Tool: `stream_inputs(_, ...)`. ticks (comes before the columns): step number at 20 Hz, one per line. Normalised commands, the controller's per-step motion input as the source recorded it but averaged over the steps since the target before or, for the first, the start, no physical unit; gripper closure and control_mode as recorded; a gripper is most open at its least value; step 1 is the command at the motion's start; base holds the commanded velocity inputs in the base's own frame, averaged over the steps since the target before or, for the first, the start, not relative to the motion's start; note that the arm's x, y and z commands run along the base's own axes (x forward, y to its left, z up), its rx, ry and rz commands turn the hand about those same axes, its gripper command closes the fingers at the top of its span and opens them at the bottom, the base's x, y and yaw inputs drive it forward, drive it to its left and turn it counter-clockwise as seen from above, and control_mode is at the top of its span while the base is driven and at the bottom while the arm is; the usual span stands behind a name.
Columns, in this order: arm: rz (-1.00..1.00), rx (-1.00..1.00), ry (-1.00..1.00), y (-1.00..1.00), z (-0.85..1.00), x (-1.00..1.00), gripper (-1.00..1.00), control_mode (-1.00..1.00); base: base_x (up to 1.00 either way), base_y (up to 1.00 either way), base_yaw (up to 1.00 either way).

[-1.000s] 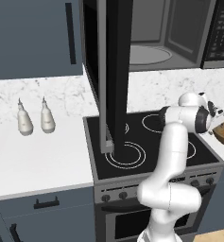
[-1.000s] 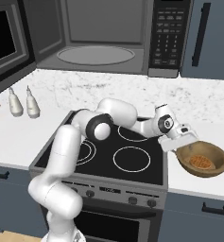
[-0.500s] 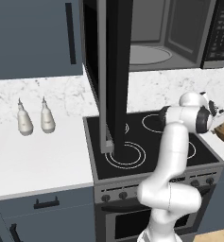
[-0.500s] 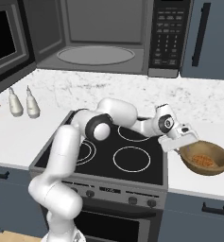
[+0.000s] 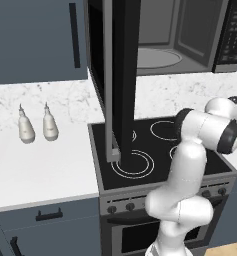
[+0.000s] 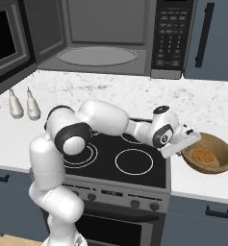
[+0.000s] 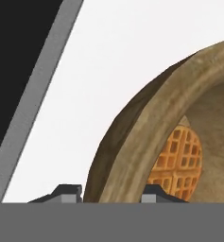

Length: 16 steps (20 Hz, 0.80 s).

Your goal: Open the microwave, place the bowl with waffle inside the microwave, then close the microwave door and turn it on.

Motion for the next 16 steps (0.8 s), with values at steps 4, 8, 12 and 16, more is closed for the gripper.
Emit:
stream_inputs(4,0.67,0.00,0.00,0.31,0.82,-0.99,1.00,-1.00,0.00,0.00,0.00)
stream_inputs(8,0.70,0.00,0.00,0.21,0.80,-0.85,1.00,-1.00,0.00,0.00,0.00)
stream_inputs(12,0.69,0.00,0.04,0.36,0.77,-0.68,1.00,-1.00,0.00,0.00,0.00)
stream_inputs(16,0.49,-0.08,0.06,0.71,0.75,-0.26,1.00,-1.00,0.00,0.00,0.00)
